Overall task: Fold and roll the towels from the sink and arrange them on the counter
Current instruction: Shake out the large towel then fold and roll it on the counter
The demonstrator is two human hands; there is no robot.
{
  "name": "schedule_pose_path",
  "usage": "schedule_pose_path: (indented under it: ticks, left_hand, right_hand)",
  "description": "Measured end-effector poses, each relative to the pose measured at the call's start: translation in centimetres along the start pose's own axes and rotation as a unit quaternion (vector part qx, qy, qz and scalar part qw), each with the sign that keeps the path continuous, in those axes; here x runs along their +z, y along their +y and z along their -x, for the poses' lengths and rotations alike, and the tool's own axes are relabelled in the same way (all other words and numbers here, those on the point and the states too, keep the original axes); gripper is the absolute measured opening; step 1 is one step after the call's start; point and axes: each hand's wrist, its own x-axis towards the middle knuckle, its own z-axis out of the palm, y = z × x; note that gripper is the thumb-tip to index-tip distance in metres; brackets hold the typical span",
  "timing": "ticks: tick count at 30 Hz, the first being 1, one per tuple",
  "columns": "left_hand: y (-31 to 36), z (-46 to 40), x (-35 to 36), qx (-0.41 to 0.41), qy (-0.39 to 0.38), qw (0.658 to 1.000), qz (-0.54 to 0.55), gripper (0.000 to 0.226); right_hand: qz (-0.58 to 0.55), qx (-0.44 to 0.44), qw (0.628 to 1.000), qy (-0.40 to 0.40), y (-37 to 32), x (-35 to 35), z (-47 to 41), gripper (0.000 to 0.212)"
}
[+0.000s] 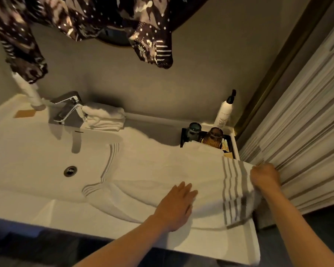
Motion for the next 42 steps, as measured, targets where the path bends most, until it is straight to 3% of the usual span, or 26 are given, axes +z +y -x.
schedule_pose_path:
  ticks: [3,9,11,13,14,15,17,19,20,22,25,28,32,35,36,40,42]
  left_hand:
    - [-1.7,2.2,0.3,-0.021,0.047,0.998,0.042,0.056]
    - [1.1,3.2,0.8,0.120,-0.151,0.973,0.125,0.064]
    - [1.9,2.9,1.1,0.093,-0.159,0.966,0.181,0.055]
    - [2.2,2.3,0.3,-0.010,-0.092,0.951,0.296,0.039]
    - [2.3,1.8,-0.5,-0.079,-0.051,0.916,0.390,0.034]
    - [2.5,1.4,-1.9,-0.133,-0.020,0.859,0.494,0.031]
    - [2.9,-0.2,-4.7,-0.159,0.010,0.755,0.636,0.031]
    - [3.5,-2.3,-6.3,-0.131,0.030,0.703,0.698,0.042]
    - [3.9,-3.1,-6.6,-0.140,0.044,0.694,0.705,0.051]
    - [4.4,-4.1,-5.9,-0.207,0.071,0.723,0.656,0.053]
    - [3.8,-3.8,-4.4,-0.264,0.083,0.791,0.546,0.031]
    - [4.7,-1.6,-5.3,-0.182,0.060,0.829,0.525,0.040]
    - [3.9,0.0,-6.3,-0.140,0.057,0.863,0.482,0.064]
    - [1.8,0.8,-6.6,-0.126,0.055,0.894,0.426,0.073]
    - [1.4,0.9,-6.7,-0.120,0.055,0.901,0.413,0.072]
    - [0.5,1.4,-6.8,-0.115,0.060,0.905,0.406,0.056]
    - [-0.2,2.2,-7.0,-0.133,0.040,0.882,0.449,0.055]
  right_hand:
    - [0.101,-0.069,0.993,0.008,-0.7,-3.4,0.1,0.023]
    - [0.210,-0.086,0.974,0.024,-5.8,-5.5,1.4,0.030]
    - [0.198,-0.073,0.977,-0.033,-7.0,-3.5,2.5,0.029]
    - [0.111,-0.039,0.991,-0.061,-7.6,-1.8,3.2,0.021]
    - [0.046,-0.022,0.996,-0.066,-7.7,-1.0,3.4,0.016]
    - [-0.023,-0.006,0.997,-0.076,-8.0,-0.4,3.8,0.013]
    - [-0.157,0.005,0.980,-0.119,-9.0,1.1,5.0,0.008]
    - [-0.257,-0.003,0.949,-0.183,-10.6,2.3,6.5,0.005]
    - [-0.302,0.004,0.927,-0.223,-11.1,2.6,7.1,0.002]
    - [-0.360,0.036,0.889,-0.280,-11.0,3.1,7.1,0.007]
    - [-0.364,0.106,0.875,-0.301,-9.6,3.3,5.8,0.010]
    - [-0.279,0.149,0.902,-0.295,-8.6,4.2,3.6,0.038]
    - [-0.100,0.049,0.951,-0.288,-9.7,6.9,3.3,0.039]
    - [-0.057,0.027,0.946,-0.318,-11.3,8.8,4.5,0.084]
    - [-0.046,0.031,0.943,-0.329,-11.9,9.5,4.9,0.088]
    - [0.142,-0.054,0.945,-0.291,-13.5,10.9,5.9,0.045]
    - [0.089,-0.056,0.957,-0.271,-14.7,10.6,5.9,0.032]
